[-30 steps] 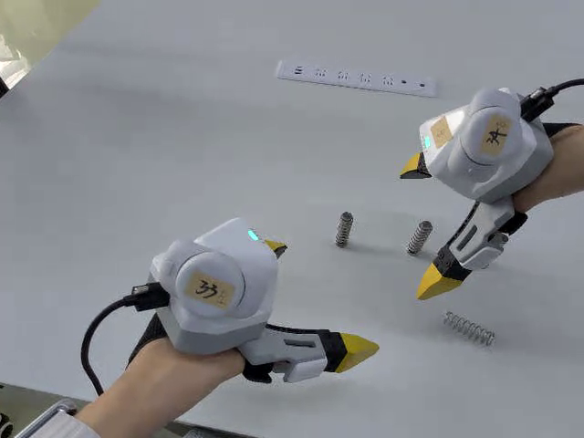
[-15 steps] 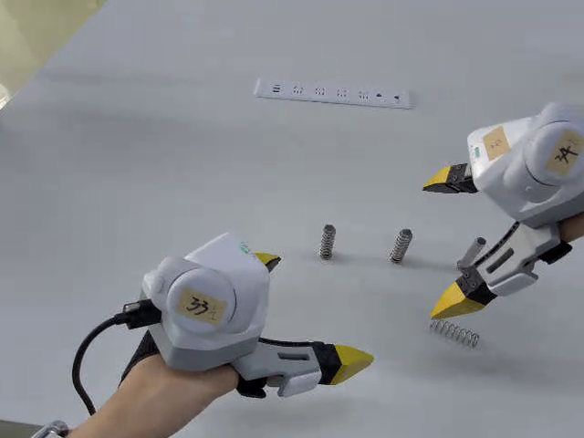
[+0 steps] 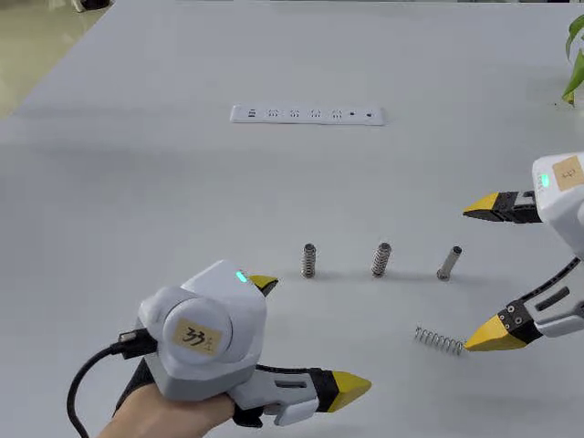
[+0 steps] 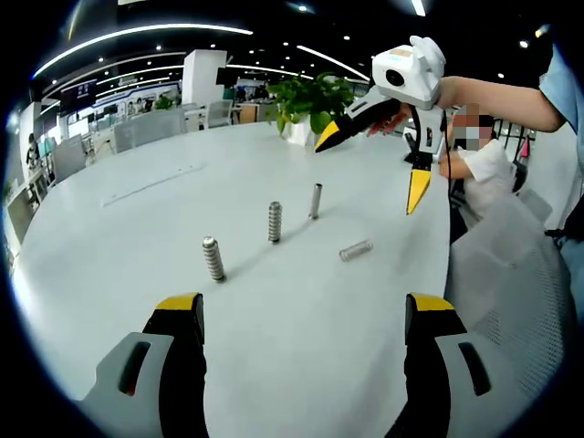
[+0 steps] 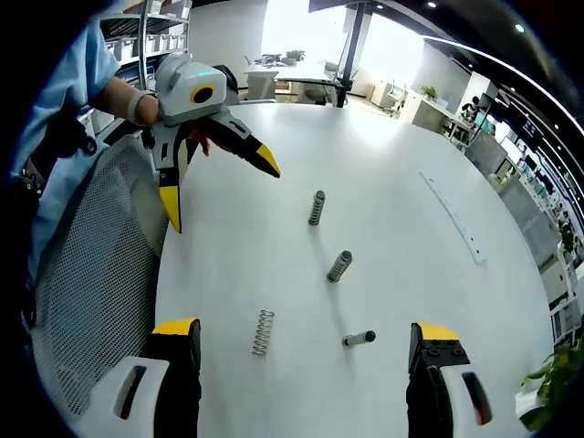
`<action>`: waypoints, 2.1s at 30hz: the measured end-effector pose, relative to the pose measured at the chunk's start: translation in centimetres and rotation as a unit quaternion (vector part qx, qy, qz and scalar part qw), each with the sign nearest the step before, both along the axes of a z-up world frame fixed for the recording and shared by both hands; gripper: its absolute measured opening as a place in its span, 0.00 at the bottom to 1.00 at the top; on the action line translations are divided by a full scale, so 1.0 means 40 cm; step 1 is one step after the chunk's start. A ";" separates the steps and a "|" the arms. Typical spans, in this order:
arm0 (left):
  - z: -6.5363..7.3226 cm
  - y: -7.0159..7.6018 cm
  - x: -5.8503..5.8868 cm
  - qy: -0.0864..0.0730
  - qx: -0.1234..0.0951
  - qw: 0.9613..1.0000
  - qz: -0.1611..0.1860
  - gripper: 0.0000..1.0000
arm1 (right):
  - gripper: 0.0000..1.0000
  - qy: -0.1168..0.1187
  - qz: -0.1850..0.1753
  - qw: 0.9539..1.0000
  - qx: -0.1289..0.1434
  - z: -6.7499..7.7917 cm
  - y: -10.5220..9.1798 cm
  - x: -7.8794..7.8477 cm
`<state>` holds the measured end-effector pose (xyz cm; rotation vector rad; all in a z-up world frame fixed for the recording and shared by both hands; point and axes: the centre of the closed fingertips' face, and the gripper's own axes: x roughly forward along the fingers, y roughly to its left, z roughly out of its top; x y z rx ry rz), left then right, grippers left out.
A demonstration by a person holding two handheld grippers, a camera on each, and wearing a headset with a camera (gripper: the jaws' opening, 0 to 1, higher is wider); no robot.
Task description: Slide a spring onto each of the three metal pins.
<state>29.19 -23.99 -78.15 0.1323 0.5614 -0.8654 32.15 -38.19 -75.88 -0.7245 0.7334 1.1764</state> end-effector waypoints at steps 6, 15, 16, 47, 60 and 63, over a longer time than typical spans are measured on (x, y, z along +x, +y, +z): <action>0.000 -0.004 -0.002 0.000 0.008 1.000 -0.011 0.90 | 0.94 0.003 -0.040 0.999 0.013 0.002 -0.048 -0.027; -0.003 -0.018 -0.003 0.001 0.013 1.000 -0.021 0.89 | 0.94 0.013 -0.090 0.995 0.046 -0.010 -0.092 -0.073; -0.003 -0.019 -0.004 0.001 0.014 1.000 -0.023 0.89 | 0.94 0.015 -0.095 0.994 0.047 -0.011 -0.096 -0.077; -0.029 -0.155 0.006 -0.014 0.035 0.983 -0.181 0.82 | 0.93 0.022 -0.191 0.977 0.093 -0.022 -0.189 -0.161; -0.064 -0.238 0.038 -0.031 0.051 0.967 -0.249 0.61 | 0.92 0.030 -0.220 0.970 0.099 -0.036 -0.221 -0.180; -0.066 -0.249 0.042 -0.031 0.050 0.964 -0.258 0.52 | 0.92 0.033 -0.225 0.969 0.099 -0.040 -0.224 -0.183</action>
